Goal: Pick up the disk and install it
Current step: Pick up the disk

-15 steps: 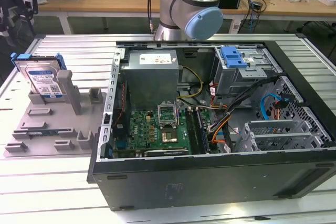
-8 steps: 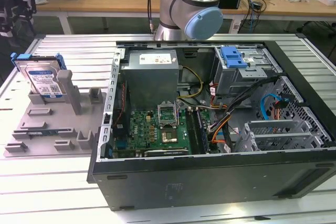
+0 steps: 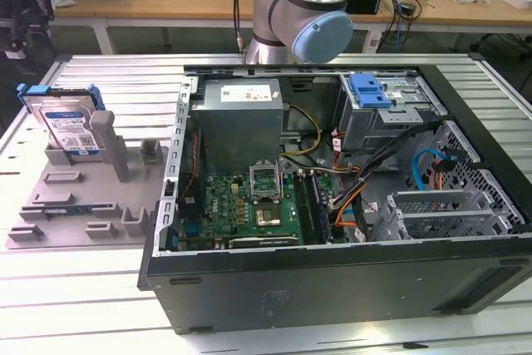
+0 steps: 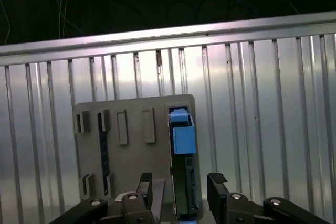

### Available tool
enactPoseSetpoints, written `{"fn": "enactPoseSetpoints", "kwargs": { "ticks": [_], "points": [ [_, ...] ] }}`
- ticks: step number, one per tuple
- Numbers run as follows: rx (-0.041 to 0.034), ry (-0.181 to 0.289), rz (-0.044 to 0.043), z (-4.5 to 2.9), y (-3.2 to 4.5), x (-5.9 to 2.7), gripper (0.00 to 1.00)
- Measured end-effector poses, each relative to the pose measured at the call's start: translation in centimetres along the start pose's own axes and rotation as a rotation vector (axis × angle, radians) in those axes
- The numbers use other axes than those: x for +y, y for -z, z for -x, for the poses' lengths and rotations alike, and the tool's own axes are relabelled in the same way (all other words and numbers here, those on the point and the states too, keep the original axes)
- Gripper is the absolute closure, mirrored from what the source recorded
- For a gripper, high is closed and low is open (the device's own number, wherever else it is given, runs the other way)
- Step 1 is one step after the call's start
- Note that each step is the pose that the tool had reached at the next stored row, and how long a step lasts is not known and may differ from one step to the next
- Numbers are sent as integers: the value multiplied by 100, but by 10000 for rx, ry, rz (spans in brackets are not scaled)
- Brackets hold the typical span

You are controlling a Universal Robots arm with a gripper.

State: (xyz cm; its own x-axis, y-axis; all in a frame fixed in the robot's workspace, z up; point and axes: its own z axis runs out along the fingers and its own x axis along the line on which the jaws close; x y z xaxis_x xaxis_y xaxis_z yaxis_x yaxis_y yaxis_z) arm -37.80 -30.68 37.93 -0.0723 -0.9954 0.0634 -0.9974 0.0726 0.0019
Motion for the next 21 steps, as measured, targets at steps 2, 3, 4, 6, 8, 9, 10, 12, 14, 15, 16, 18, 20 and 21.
{"fn": "enactPoseSetpoints", "kwargs": {
  "ticks": [2,3,4,6,8,9,10,12,14,15,16,18,20,21],
  "points": [
    [1,87,-7,0,0,0,46],
    [1,113,-8,0,0,0,46],
    [2,139,-10,0,0,0,46],
    [3,197,-13,0,0,0,46],
    [4,241,-16,0,0,0,46],
    [5,241,-16,0,0,0,46],
    [4,242,-19,0,0,0,46],
    [-88,232,-87,-1,-1,19,46],
    [-109,212,-98,-5,-8,62,46],
    [-109,209,-98,-5,-12,73,46],
    [-109,209,-100,-7,-17,79,46],
    [-121,218,-94,-15,-39,84,46],
    [-162,249,-75,-20,-63,84,46],
    [-204,264,-70,-20,-71,87,46]
  ]
}}
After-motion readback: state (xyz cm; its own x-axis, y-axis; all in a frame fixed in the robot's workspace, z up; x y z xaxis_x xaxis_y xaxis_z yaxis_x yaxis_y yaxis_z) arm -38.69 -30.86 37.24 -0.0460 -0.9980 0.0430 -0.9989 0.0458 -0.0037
